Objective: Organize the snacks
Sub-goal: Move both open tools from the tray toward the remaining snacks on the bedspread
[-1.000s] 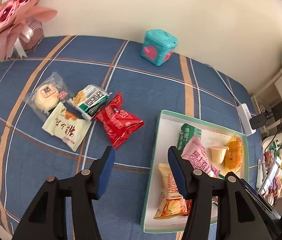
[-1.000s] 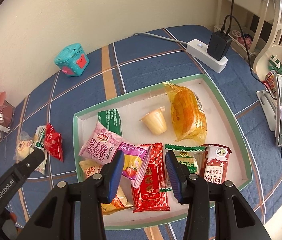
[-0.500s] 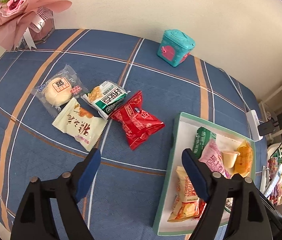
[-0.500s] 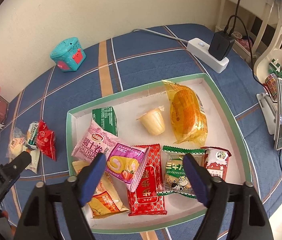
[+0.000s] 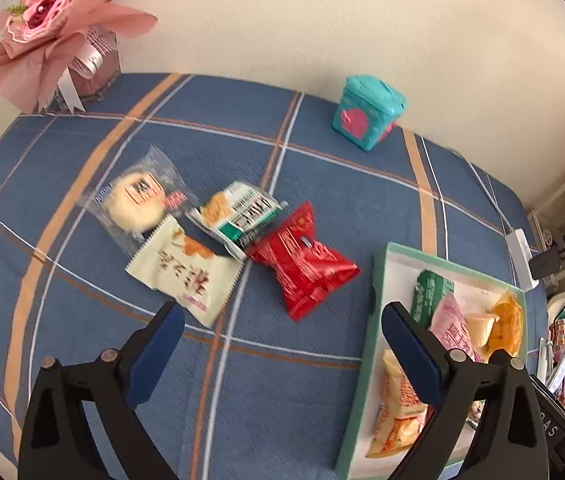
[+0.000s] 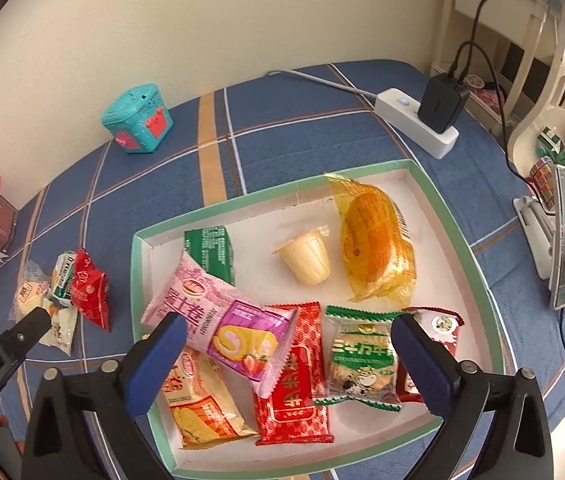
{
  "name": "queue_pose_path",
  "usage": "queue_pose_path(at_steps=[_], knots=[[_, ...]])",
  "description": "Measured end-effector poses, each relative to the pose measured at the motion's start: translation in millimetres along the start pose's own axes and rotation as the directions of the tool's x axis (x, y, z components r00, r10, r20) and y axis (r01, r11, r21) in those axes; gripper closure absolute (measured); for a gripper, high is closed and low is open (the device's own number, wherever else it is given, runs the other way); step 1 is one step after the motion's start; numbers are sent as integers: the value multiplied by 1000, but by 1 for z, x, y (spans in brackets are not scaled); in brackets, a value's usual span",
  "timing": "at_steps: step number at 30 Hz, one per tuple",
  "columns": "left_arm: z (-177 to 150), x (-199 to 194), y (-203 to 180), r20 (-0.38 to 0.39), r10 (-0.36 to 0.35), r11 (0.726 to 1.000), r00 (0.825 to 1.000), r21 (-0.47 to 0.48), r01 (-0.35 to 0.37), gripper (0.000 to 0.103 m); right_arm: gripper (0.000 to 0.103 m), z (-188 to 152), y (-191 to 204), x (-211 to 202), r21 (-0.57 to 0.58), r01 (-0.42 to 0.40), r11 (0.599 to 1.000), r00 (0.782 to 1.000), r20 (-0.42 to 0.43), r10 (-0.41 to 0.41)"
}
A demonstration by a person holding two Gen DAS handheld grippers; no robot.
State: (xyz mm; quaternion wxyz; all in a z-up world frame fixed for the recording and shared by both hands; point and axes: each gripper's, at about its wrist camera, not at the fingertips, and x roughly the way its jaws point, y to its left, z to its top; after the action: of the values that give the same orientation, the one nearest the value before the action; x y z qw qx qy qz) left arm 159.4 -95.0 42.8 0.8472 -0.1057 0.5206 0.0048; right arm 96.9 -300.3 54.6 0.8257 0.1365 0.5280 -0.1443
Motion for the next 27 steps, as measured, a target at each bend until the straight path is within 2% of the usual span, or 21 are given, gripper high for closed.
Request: queue_pose_path(at_steps=[10,19,24,27], knots=[[9,-8,36,58,57,998,997,-19,-56,3,0,-4,35,-2,-61,-68,996,997,18,70],[9,-8,78,22,79,994,997,-77,-77,3,0,-15,95,-7,-184,-129,975,991,14,133],[11,-16,104,30,111,986,993,-130,-107,3,0,-26,125,-1,-229,-182,956,983,-22,182],[12,-17,120,27,101,980,995,-177,-95,3,0,-32,139,1,-250,-210,945,978,-42,207]])
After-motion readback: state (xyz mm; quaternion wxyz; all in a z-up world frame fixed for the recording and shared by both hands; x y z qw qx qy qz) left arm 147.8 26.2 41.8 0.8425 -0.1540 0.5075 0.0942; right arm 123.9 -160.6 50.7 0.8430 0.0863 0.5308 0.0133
